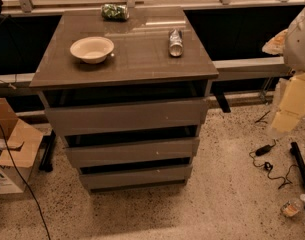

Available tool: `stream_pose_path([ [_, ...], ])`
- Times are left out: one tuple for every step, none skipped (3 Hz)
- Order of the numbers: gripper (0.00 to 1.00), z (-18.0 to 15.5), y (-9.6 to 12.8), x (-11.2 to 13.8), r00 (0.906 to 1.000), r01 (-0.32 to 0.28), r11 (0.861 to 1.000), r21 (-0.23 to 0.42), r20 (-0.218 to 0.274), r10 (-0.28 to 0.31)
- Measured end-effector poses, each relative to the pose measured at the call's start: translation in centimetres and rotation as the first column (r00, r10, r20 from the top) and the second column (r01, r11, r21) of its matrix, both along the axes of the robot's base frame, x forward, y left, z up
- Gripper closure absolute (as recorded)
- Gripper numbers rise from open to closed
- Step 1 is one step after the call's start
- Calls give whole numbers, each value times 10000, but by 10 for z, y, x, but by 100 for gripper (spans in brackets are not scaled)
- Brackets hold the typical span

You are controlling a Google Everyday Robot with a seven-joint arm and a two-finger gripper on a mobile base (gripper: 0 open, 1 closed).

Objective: Open middle drawer

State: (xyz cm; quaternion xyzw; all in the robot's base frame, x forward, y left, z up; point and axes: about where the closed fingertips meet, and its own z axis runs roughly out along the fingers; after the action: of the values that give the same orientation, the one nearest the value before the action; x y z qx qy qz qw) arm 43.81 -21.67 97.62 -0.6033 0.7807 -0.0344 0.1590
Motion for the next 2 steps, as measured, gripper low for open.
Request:
stream_pose_path([
  [0,1,2,1,9999,-1,10000,20,118,1],
  [0,-14,20,6,9995,86,9995,312,289,-95],
])
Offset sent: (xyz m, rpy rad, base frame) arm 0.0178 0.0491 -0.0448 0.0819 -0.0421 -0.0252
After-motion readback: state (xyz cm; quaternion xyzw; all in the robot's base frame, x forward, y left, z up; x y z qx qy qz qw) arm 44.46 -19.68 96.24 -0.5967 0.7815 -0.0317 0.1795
